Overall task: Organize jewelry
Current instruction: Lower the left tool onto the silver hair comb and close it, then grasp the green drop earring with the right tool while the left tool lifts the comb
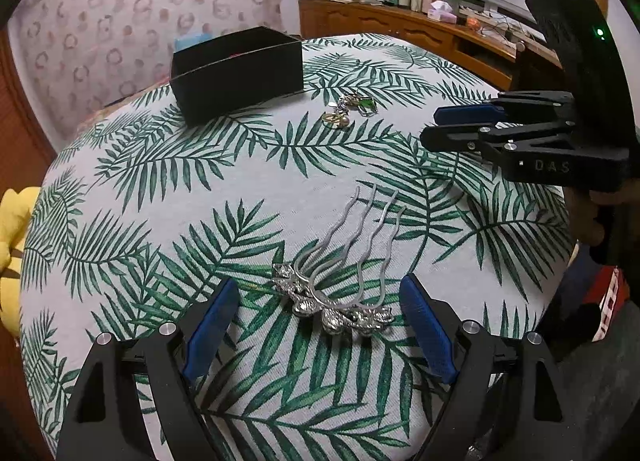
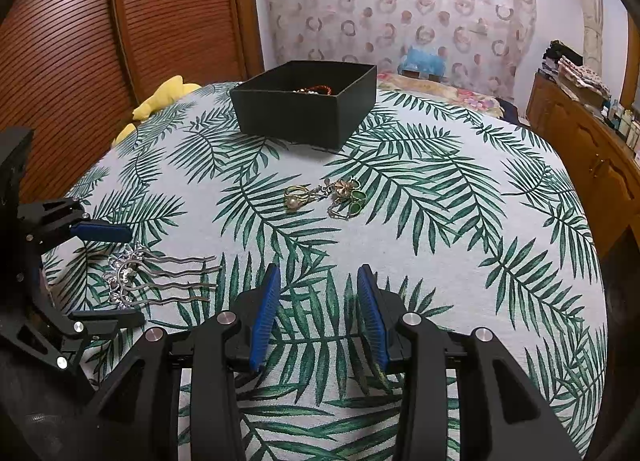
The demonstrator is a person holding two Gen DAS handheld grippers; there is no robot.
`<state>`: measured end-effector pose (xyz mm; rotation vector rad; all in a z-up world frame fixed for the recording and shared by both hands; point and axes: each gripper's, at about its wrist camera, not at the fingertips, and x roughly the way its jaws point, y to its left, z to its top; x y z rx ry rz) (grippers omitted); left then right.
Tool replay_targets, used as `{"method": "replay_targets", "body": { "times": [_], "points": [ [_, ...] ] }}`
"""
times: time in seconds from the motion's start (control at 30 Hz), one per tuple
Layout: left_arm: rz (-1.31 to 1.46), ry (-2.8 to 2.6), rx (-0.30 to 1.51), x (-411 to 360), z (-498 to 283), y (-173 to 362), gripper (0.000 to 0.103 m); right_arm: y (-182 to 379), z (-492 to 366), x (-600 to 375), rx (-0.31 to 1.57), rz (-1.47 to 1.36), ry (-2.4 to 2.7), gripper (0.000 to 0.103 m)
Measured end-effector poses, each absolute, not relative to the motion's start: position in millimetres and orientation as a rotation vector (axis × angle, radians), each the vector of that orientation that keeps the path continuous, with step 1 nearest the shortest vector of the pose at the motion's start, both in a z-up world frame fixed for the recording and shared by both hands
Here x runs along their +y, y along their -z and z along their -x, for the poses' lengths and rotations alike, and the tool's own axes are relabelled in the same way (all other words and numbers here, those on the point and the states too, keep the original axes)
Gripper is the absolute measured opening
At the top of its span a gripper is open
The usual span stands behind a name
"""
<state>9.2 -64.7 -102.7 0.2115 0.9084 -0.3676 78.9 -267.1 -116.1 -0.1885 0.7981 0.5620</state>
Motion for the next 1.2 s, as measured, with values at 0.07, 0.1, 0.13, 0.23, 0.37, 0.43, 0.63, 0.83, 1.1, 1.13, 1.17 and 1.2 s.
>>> {"method": "replay_targets", "body": {
  "times": [0.07, 0.1, 0.13, 0.23, 0.37, 0.43, 0.63, 0.83, 1.1, 1.13, 1.17, 1.2],
  "points": [
    [-0.2, 0.377, 0.89, -62.4, -8.8, 99.6, 0.053, 115.5, -79.0, -267.1, 0.796, 0.189, -0.562, 0.042],
    [-0.197, 0.371, 0.888, -61.9, -9.3, 98.7, 0.053, 114.5, -79.2, -267.3, 0.793, 0.19, -0.562, 0.042],
    [-0.185, 0.373, 0.89, -60.1, -10.6, 98.7, 0.053, 113.5, -79.9, -267.7, 0.791, 0.189, -0.564, 0.042],
    [-0.172, 0.364, 0.88, -56.0, -13.3, 98.5, 0.053, 111.8, -83.2, -268.7, 0.787, 0.189, -0.564, 0.042],
    [-0.149, 0.339, 0.846, -45.8, -19.5, 92.5, 0.053, 110.1, -93.0, -266.0, 0.782, 0.212, -0.566, 0.042],
    [-0.142, 0.33, 0.83, -41.7, -22.6, 89.0, 0.053, 109.2, -102.2, -263.1, 0.786, 0.218, -0.569, 0.042],
    [-0.125, 0.302, 0.806, -31.4, -33.8, 83.0, 0.053, 104.4, -131.4, -261.7, 0.781, 0.222, -0.544, 0.029],
    [-0.113, 0.287, 0.796, -26.5, -39.4, 82.8, 0.053, 111.0, -158.3, -257.4, 0.844, 0.198, -0.555, 0.023],
    [-0.105, 0.288, 0.786, -26.1, -39.8, 83.3, 0.053, 123.3, -162.4, -246.4, 0.85, 0.328, -0.459, 0.021],
    [-0.105, 0.289, 0.786, -26.4, -39.7, 83.2, 0.053, 123.3, -164.3, -246.6, 0.855, 0.321, -0.461, 0.021],
    [-0.105, 0.287, 0.785, -26.5, -40.1, 83.1, 0.053, 123.4, -165.7, -246.3, 0.855, 0.321, -0.463, 0.017],
    [-0.105, 0.285, 0.783, -25.9, -40.1, 82.6, 0.053, 123.6, -166.6, -245.6, 0.855, 0.325, -0.475, 0.009]
  ]
}}
